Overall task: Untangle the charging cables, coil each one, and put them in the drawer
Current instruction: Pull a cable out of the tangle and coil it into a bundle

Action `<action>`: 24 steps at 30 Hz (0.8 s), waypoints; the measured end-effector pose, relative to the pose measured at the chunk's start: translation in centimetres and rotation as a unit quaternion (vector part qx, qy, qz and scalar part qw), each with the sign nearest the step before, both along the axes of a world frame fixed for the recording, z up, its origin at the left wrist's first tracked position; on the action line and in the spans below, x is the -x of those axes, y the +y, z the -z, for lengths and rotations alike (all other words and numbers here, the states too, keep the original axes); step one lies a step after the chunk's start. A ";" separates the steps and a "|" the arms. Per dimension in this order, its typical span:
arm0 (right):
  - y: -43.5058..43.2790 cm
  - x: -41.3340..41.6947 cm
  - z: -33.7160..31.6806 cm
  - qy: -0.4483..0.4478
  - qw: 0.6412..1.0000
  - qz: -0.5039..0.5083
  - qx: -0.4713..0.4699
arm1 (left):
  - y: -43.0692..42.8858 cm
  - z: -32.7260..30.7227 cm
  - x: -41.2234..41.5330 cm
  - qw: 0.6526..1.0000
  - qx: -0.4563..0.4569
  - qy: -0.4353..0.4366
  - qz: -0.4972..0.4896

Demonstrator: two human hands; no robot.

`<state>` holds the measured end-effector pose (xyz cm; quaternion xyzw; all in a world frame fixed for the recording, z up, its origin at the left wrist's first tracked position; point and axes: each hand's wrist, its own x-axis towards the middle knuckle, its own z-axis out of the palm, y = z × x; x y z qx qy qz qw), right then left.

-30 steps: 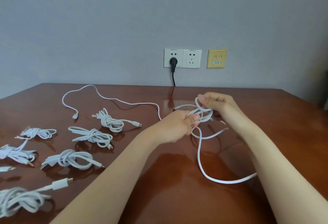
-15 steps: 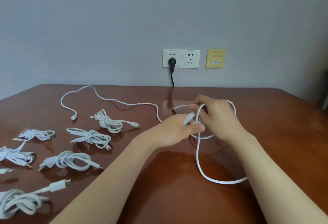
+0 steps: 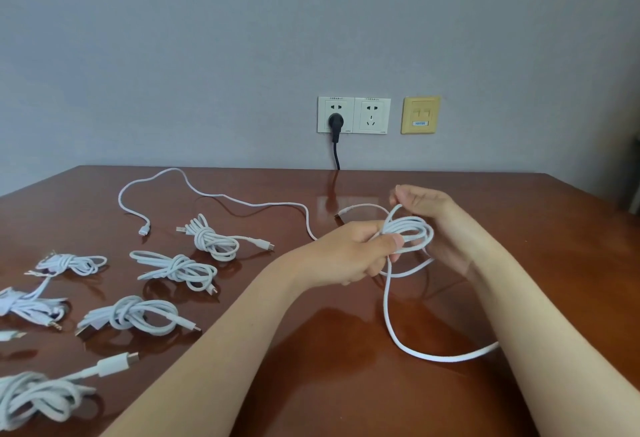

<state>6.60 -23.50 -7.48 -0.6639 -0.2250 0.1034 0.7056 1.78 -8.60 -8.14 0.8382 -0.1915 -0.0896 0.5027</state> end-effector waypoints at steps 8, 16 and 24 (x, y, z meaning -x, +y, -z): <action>2.2 0.0 1.1 -0.011 0.993 0.045 0.109 | 0.7 -0.7 -0.8 0.986 0.088 -0.063 -0.126; 4.1 2.1 0.7 -0.386 0.817 0.146 0.404 | 2.4 0.1 -2.0 0.931 -0.014 -0.166 -0.324; 5.0 1.7 1.9 -0.579 0.676 0.214 0.403 | 2.7 0.8 -2.5 0.929 0.047 -0.198 -0.310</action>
